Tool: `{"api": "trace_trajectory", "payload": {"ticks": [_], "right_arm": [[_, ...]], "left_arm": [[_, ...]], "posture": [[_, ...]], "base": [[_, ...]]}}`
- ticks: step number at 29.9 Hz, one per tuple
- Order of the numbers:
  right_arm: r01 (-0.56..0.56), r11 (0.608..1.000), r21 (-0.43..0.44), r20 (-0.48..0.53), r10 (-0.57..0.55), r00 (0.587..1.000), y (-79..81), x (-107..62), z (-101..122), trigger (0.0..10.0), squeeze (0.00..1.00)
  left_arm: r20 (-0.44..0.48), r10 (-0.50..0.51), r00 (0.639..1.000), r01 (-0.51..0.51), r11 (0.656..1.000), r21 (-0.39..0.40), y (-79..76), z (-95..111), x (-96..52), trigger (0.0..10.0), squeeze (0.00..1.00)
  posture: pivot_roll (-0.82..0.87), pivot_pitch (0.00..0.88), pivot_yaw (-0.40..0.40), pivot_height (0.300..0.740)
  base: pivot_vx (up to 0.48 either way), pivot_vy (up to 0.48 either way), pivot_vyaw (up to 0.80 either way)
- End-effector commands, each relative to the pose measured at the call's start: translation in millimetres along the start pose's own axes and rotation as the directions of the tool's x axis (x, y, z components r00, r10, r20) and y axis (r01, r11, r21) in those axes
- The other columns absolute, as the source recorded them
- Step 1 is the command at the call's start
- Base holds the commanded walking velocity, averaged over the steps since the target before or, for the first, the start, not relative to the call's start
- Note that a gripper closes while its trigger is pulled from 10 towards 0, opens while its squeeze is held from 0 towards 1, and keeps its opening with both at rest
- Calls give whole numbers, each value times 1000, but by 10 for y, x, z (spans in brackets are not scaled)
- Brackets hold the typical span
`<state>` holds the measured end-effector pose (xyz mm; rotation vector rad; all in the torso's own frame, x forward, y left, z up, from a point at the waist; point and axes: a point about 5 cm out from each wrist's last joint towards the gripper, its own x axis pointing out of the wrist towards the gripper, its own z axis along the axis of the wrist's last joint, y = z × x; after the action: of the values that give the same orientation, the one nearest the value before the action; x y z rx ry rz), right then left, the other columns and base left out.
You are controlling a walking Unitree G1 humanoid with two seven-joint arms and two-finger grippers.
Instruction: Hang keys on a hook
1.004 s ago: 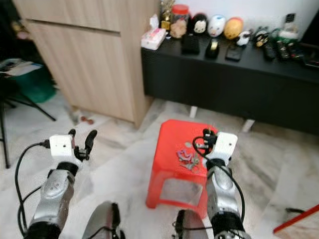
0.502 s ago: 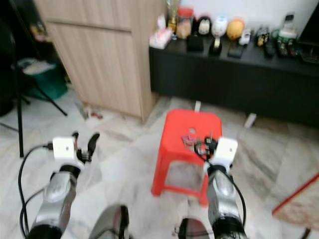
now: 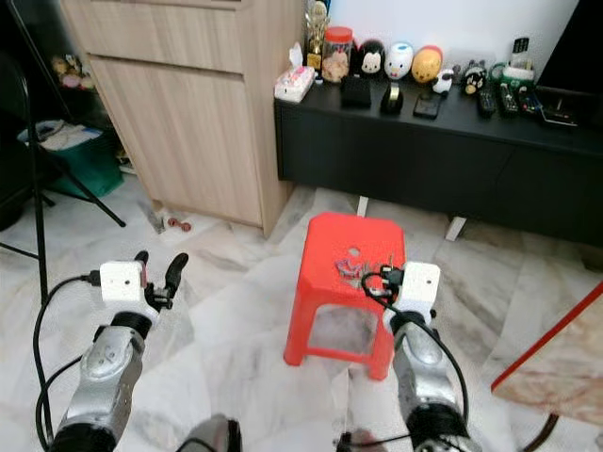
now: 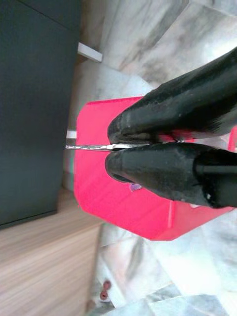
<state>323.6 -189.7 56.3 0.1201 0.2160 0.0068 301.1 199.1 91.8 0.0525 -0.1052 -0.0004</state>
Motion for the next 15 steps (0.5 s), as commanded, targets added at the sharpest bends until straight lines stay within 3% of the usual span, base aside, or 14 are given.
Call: {"api": "trace_trajectory", "payload": {"ticks": [1, 3, 4, 5, 7, 10, 15], "right_arm": [[-38, 999, -13, -36, 37, 999, 22, 16, -9, 10000, 0], [-146, 987, -71, -122, 137, 983, 82, 26, -51, 10000, 0], [-146, 987, -71, -122, 137, 983, 82, 26, -51, 10000, 0], [-249, 961, -117, -170, 228, 959, 140, 21, -64, 10000, 0], [-294, 946, -134, -179, 268, 947, 164, 16, -53, 10000, 0], [-444, 868, -222, -225, 398, 889, 184, 20, 89, 10000, 0], [-510, 815, -277, -257, 449, 856, 172, 54, 228, 10000, 0]], "left_arm": [[13, -13, 1000, 13, 1000, 18, 1, 29, 6, 10000, 0], [19, -25, 999, 25, 999, 22, -9, 54, 15, 10000, 0], [19, -25, 999, 25, 999, 22, -9, 54, 15, 10000, 0], [23, -48, 999, 47, 998, 32, -23, 78, 31, 10000, 0], [27, -63, 998, 62, 997, 41, -34, 94, 39, 10000, 0], [50, -139, 989, 134, 988, 78, -76, 206, 90, 10000, 0], [28, -272, 962, 265, 952, 155, -182, 252, 106, 10000, 0]], "posture": [[125, 81, -50, 740], [124, 81, -50, 740], [124, 81, -50, 740], [126, 84, -50, 740], [126, 84, -50, 740], [122, 87, -50, 740], [118, 84, -46, 740]], "base": [[0, 0, 0], [0, 0, 0], [0, 0, 0], [0, 0, 0], [0, 0, 0], [0, 0, 0], [0, 0, 0]]}}
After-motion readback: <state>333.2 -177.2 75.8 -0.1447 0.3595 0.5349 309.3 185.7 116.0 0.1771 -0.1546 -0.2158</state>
